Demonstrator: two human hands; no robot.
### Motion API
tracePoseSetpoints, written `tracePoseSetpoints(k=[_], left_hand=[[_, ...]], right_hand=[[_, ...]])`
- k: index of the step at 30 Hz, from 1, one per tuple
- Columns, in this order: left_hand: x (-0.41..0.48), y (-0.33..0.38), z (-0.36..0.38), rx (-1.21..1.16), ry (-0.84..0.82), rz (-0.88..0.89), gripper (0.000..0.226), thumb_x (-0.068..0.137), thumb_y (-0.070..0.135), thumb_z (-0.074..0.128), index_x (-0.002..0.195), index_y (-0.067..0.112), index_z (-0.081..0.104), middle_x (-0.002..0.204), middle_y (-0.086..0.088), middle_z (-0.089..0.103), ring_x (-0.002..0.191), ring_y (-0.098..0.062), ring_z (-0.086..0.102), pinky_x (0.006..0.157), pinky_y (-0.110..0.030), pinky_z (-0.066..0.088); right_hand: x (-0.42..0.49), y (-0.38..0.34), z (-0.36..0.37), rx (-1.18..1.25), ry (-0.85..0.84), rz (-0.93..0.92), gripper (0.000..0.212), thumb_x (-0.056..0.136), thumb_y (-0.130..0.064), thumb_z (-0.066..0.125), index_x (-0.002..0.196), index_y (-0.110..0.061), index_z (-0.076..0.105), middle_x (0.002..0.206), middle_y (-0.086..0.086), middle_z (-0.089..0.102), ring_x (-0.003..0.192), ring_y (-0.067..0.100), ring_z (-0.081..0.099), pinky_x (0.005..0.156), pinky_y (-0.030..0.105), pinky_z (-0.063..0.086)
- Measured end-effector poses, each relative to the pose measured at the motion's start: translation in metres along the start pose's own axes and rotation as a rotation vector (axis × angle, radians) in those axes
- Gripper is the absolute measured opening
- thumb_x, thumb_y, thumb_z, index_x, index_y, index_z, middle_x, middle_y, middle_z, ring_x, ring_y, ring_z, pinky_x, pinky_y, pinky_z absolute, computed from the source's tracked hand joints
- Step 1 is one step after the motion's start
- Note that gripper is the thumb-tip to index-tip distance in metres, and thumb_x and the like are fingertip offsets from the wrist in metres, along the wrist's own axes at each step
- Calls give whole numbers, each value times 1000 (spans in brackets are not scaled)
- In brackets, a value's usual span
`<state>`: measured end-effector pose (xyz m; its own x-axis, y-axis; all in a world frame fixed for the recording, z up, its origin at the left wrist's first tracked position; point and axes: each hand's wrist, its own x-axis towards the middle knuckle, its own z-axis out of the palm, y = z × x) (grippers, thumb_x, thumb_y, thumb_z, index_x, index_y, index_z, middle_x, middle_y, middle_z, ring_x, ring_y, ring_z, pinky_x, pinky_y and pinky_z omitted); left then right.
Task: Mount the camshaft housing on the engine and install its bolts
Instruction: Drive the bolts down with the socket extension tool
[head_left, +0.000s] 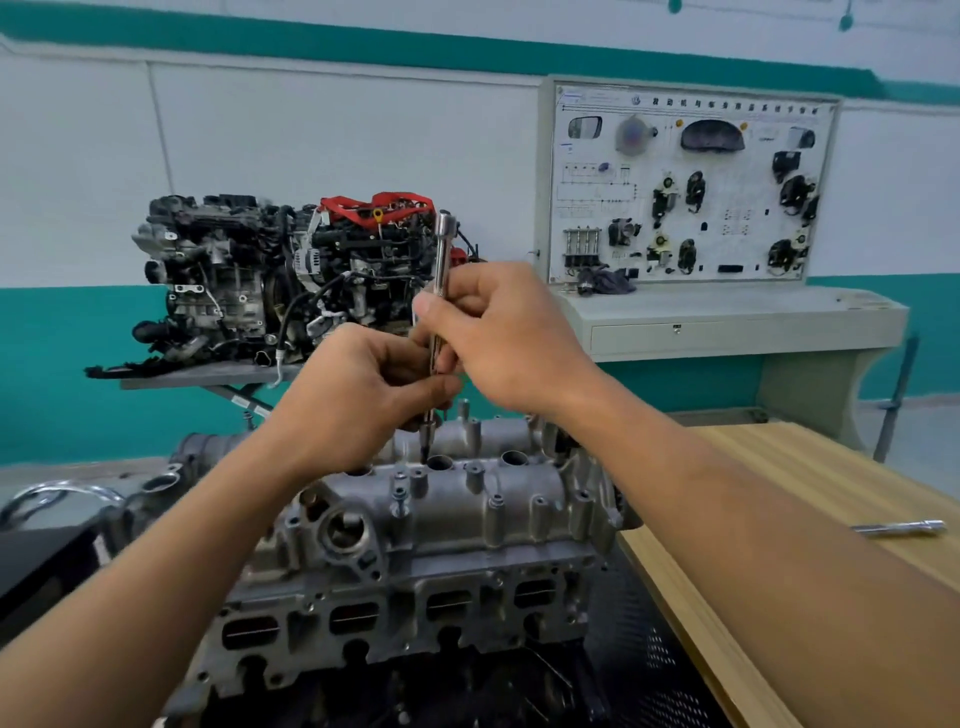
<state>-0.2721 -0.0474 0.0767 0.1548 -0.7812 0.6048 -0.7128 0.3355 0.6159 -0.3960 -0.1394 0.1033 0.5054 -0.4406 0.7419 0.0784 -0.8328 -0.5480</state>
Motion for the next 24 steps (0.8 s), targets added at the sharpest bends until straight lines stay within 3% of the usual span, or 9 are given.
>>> tracePoseSetpoints(k=[4, 8, 12, 15, 18, 21, 24], left_hand=[[-16, -16, -18, 185, -135, -82, 11, 85, 23, 77, 86, 12, 77, 81, -22, 73, 72, -45, 64, 71, -54, 55], [-25, -28, -22, 145, -122, -87, 11, 85, 24, 77, 83, 12, 77, 78, -21, 72, 74, -45, 64, 72, -56, 55], [-28, -36, -18, 43, -97, -74, 5, 85, 20, 77, 87, 15, 78, 76, -10, 76, 71, -33, 70, 73, -51, 57], [-30, -42, -12, 17, -90, -59, 4, 86, 16, 76, 88, 12, 77, 79, -15, 76, 67, -17, 65, 75, -51, 57], [-32, -47, -8, -4, -57, -29, 6, 86, 13, 75, 92, 10, 77, 80, -12, 76, 66, -10, 61, 69, -44, 58], [-31, -46, -8, -102, -12, -19, 9, 87, 8, 74, 91, 16, 76, 81, -12, 76, 66, -8, 63, 67, -36, 59], [-29, -48, -7, -149, -6, -40, 11, 88, 7, 72, 91, 17, 76, 83, -18, 74, 71, -19, 67, 73, -43, 60]], right_hand=[[-5, 8, 21, 9, -160, 16, 24, 100, -15, 51, 84, -4, 66, 74, 8, 73, 54, 17, 64, 54, 33, 56], [-6, 8, 25, 36, -254, 5, 18, 101, -14, 50, 92, -7, 63, 76, -1, 73, 56, 12, 63, 52, 24, 52], [-5, 5, 24, 23, -293, -5, 17, 102, -14, 49, 95, -6, 63, 77, -1, 73, 56, 12, 62, 52, 25, 53], [-7, 8, 24, 30, -300, 10, 16, 102, -12, 49, 98, -6, 63, 77, -2, 73, 55, 12, 61, 52, 23, 53], [-8, 9, 24, 52, -289, 10, 16, 101, -12, 50, 97, -7, 64, 77, -1, 73, 55, 13, 60, 53, 22, 52], [-4, 8, 23, 84, -264, -7, 17, 101, -14, 50, 91, -16, 64, 76, -3, 74, 55, 10, 62, 53, 21, 52], [-2, 8, 24, 75, -266, -1, 18, 101, -14, 51, 89, -17, 64, 75, -4, 73, 55, 10, 62, 53, 21, 51]])
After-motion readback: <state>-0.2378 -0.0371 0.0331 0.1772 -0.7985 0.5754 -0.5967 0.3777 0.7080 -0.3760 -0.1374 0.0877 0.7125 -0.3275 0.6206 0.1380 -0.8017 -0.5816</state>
